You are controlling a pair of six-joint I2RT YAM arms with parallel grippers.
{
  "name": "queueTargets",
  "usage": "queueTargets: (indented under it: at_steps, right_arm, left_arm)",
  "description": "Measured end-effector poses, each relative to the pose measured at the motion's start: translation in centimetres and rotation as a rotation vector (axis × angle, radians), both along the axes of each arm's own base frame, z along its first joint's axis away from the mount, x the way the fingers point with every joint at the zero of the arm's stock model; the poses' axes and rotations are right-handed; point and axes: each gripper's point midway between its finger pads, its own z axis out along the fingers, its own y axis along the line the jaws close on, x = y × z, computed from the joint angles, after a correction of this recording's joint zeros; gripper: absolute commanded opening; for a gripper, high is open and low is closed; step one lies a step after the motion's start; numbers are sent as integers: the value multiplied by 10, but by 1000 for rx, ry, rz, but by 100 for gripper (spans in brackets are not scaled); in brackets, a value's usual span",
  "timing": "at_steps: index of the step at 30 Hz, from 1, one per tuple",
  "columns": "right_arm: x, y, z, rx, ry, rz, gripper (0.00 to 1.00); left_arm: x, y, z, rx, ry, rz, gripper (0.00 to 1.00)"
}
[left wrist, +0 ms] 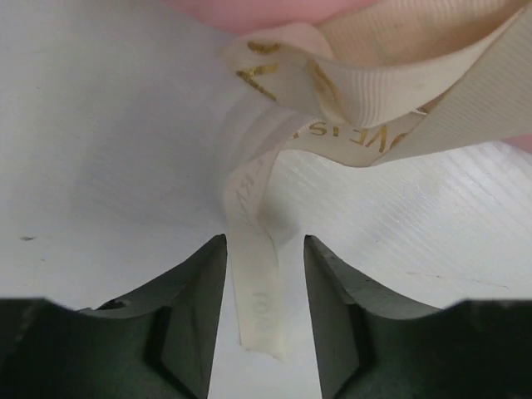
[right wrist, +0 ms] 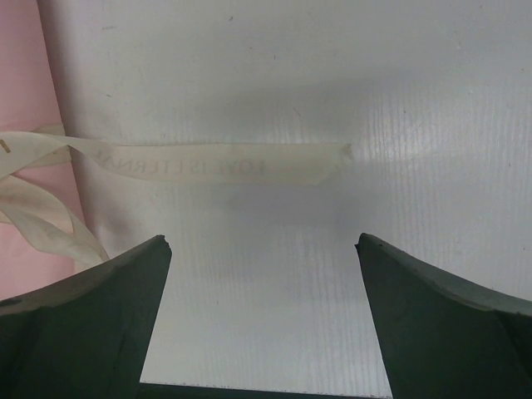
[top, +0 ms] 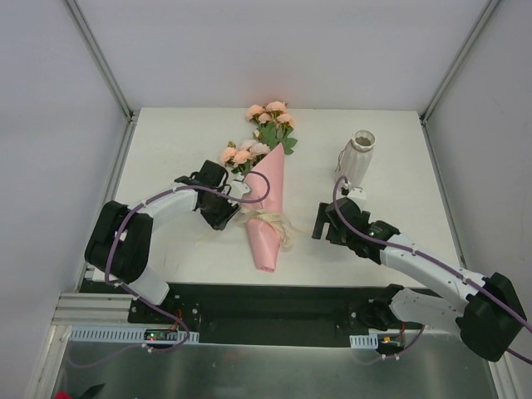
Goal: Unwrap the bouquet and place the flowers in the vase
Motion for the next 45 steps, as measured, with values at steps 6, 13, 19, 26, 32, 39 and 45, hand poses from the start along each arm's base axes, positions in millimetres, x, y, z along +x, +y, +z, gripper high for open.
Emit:
queueTargets:
  at_steps: [6, 13, 19, 26, 32, 39, 45]
  right_arm:
    - [3, 4, -3, -33, -38, 85, 96]
    - [-7, 22, -8, -154, -80, 338, 95]
    - [-12, 40, -27, -300, -94, 528, 92]
    - [3, 45, -52, -437, -68, 592, 89]
    - [26, 70, -53, -429, -128, 597, 88]
    - [42, 87, -56, -360, -172, 606, 72]
    - [51, 101, -61, -265, -176, 633, 42]
  left_arm:
    - [12, -3, 1, 6, -44, 10, 0]
    - [24, 5, 4, 52, -85, 46, 0]
    - [34, 17, 10, 87, -108, 101, 0]
    - [38, 26, 11, 114, -117, 137, 0]
    - [36, 33, 11, 141, -110, 153, 0]
    - [37, 37, 12, 142, -112, 166, 0]
    - [36, 38, 12, 144, -109, 165, 0]
